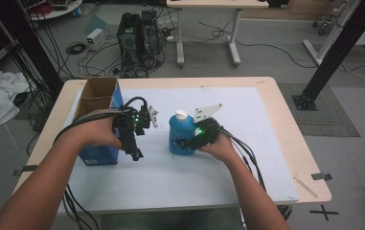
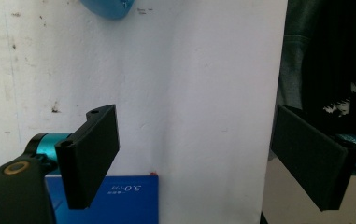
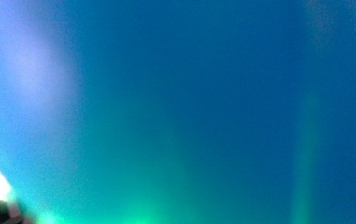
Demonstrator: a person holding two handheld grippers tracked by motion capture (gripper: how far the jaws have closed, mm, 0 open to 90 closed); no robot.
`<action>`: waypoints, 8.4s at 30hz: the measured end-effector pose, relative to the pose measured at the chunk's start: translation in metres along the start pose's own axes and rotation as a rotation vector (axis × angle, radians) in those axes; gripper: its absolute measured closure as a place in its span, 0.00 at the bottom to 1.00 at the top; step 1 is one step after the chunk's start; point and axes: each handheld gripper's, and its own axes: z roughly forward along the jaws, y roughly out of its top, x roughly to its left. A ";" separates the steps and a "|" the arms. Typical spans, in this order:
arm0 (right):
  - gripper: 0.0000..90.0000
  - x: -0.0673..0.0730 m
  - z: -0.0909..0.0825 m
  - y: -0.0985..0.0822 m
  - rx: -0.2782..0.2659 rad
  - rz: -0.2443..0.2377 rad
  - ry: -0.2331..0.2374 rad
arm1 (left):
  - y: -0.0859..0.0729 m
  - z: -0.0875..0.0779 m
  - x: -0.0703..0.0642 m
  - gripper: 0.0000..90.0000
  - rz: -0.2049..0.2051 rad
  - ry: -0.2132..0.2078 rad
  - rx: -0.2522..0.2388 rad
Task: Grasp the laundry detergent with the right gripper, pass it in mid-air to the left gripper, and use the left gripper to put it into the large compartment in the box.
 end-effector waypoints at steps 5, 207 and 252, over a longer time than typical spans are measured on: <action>0.33 -0.001 0.000 0.000 -0.006 -0.021 0.005 | 0.000 0.000 0.001 0.18 -0.001 -0.002 0.002; 0.14 0.078 -0.037 0.064 0.054 -0.219 0.213 | 0.059 -0.059 -0.027 0.42 -0.081 0.078 0.150; 0.14 0.072 -0.054 0.065 0.243 -0.178 0.170 | -0.054 -0.186 0.021 0.42 -0.536 0.146 0.023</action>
